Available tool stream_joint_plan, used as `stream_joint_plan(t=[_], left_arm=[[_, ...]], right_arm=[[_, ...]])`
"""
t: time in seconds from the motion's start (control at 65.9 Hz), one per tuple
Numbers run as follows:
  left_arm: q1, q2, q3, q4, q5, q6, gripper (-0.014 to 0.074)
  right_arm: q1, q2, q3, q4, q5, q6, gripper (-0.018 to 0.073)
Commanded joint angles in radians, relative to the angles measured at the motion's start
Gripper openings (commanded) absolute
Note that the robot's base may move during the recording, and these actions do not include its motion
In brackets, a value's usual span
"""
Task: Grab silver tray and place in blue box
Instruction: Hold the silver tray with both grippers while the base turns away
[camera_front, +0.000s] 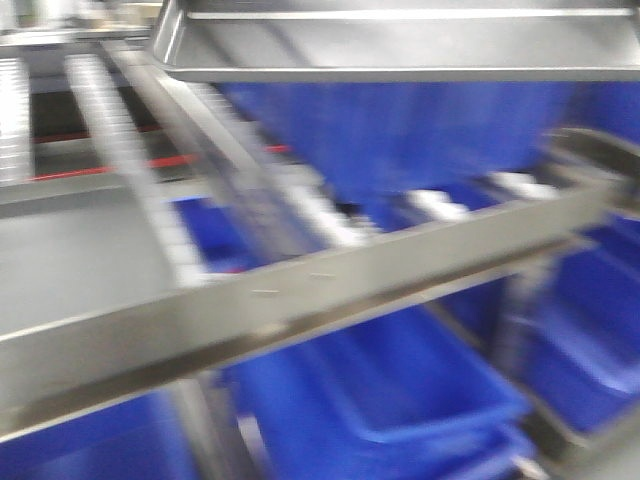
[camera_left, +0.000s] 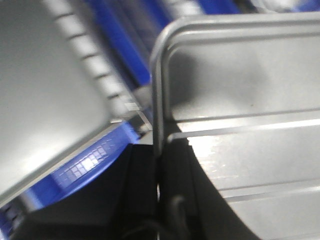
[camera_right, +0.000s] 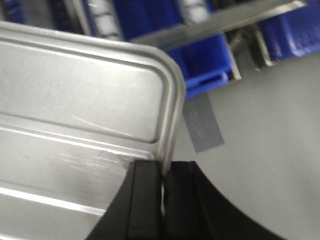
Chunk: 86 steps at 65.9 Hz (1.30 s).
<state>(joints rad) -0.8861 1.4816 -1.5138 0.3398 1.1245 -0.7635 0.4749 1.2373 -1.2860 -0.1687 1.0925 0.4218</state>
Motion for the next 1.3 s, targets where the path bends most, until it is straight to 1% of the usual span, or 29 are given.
stream_joint_plan(t=[0.0, 1.289], left_arm=[[-0.011, -0.033, -0.029, 0.033, -0.027, 0.022, -0.0105], [-0.011, -0.033, -0.029, 0.033, -0.027, 0.022, -0.0105]], right_arm=[[0.001, -0.027, -0.028, -0.029, -0.047, -0.02, 0.0059], [0.001, -0.027, -0.028, -0.029, -0.046, -0.02, 0.0059]])
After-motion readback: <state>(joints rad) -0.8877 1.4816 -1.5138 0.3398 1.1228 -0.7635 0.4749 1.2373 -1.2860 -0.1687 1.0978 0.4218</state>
